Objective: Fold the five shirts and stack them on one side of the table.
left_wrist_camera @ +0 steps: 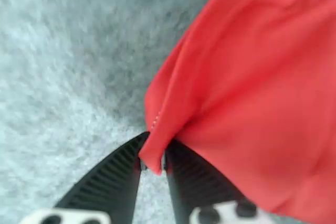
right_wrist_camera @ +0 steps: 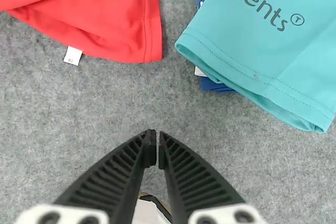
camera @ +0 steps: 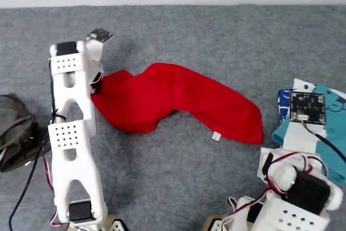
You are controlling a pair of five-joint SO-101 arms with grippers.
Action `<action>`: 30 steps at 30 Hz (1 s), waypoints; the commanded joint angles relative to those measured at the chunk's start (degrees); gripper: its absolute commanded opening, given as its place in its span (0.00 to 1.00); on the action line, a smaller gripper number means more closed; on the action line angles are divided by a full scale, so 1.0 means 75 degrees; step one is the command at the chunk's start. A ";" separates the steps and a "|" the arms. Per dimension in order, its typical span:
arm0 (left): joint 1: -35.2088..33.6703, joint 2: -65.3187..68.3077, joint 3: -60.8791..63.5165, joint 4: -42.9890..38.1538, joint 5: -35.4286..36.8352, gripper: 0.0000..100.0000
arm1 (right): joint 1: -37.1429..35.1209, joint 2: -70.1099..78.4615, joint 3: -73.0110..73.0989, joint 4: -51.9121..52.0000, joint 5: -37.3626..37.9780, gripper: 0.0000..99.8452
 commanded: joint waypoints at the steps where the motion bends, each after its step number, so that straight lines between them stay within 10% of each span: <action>1: 0.0293 -0.1688 -0.0264 0.0094 -0.0012 0.01 | -0.0100 0.0029 -0.0047 0.0264 -0.0012 0.01; 18: 0.1946 -0.6998 -0.0264 -0.1313 0.0715 0.01 | -0.0111 0.0041 -0.0035 0.0252 -0.0012 0.01; 30: 0.2684 -0.9541 -0.0135 0.0129 0.0703 0.01 | -0.0111 0.0018 -0.0035 0.0252 -0.0035 0.01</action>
